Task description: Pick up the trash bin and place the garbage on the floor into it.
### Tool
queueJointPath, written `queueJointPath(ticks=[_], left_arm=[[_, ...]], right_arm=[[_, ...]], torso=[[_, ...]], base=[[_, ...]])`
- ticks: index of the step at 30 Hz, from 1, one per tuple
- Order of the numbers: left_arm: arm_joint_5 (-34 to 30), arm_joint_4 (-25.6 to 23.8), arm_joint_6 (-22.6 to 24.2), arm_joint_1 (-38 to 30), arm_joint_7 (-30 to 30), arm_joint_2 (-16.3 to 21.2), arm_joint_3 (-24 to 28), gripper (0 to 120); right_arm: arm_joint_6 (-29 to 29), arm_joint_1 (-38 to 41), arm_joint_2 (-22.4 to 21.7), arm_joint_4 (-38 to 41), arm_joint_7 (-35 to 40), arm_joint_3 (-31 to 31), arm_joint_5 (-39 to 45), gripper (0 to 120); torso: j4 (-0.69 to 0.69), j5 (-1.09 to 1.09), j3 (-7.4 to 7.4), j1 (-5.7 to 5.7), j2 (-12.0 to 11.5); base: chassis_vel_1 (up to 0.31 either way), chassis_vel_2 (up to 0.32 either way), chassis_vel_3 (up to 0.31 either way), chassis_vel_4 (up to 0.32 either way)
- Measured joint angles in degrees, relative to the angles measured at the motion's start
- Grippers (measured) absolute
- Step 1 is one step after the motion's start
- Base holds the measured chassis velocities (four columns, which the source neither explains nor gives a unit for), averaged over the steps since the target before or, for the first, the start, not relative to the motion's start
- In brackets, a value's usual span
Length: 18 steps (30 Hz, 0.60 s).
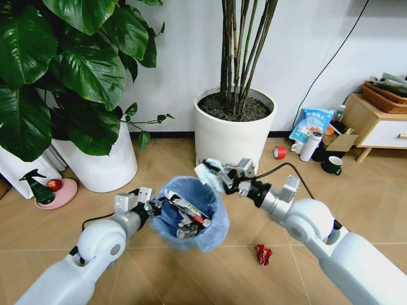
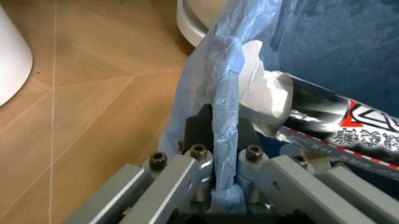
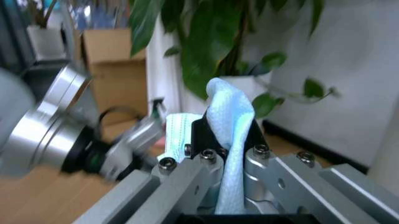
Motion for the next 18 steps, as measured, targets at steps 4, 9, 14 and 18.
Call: queueJointPath(ticks=[4,9,14,18], left_arm=[[-0.3,0.1,0.1,-0.6,-0.1,0.0,0.3,0],[-0.2,0.0,0.1,0.0,0.0,0.2,-0.1,0],[-0.1,-0.3,0.1,0.3,0.0,0.1,-0.4,0],[0.0,-0.8,0.1,0.4,0.0,0.0,-0.6,0]], right_arm=[[-0.5,0.2,-0.1,-1.0,-1.9,-1.2,-3.5,3],[-1.1,0.8,0.1,-1.6,-2.4,-1.6,-4.8,20],[-1.3,1.0,0.0,-1.8,-2.4,-2.0,-5.0,33],[-1.3,1.9,0.4,-2.8,-2.4,-2.8,-5.7,54]], torso=[[0.00,0.00,0.00,0.00,0.0],[0.02,-0.01,0.00,0.00,0.0],[0.02,0.00,0.00,0.00,0.0],[0.01,-0.01,0.00,0.00,0.0]], base=[[0.000,0.000,0.000,0.000],[0.000,0.000,0.000,0.000],[0.000,0.000,0.000,0.000],[0.000,0.000,0.000,0.000]])
